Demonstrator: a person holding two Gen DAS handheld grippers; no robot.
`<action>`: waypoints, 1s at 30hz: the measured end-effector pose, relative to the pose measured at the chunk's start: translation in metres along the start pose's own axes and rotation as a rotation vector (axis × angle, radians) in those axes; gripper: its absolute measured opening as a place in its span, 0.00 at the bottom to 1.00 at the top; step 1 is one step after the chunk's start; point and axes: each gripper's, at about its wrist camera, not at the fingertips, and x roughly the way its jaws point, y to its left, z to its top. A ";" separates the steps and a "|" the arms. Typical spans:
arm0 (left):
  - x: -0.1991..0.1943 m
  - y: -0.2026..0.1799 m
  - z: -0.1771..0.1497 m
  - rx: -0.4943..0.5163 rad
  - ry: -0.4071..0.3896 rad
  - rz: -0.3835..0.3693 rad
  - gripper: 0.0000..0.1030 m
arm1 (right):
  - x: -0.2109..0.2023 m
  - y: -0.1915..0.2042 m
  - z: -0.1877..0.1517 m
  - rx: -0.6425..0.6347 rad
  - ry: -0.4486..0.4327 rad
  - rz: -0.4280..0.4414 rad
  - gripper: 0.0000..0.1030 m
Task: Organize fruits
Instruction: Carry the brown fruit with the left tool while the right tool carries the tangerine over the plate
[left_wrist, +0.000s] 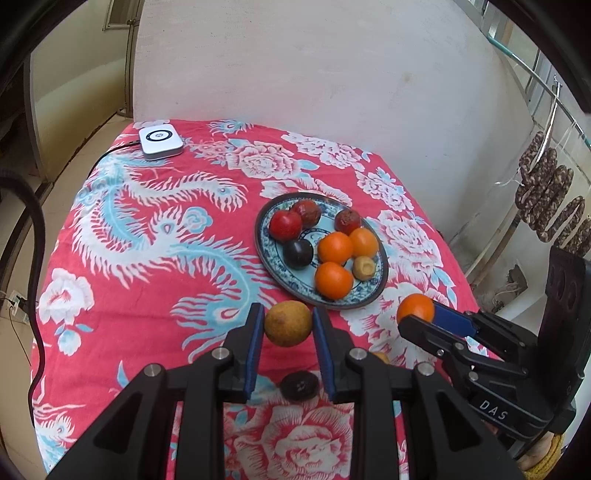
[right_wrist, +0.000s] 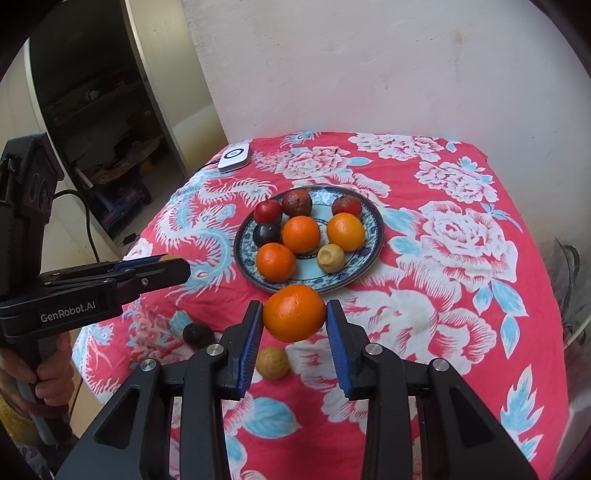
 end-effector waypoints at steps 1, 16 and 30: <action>0.003 -0.001 0.002 0.001 0.001 -0.001 0.27 | 0.001 -0.002 0.002 0.003 -0.001 -0.003 0.35; 0.033 -0.006 0.023 0.013 0.019 0.007 0.27 | 0.023 -0.040 0.038 0.047 -0.022 -0.063 0.35; 0.046 -0.010 0.028 0.024 0.022 0.006 0.27 | 0.061 -0.066 0.068 0.067 -0.003 -0.102 0.35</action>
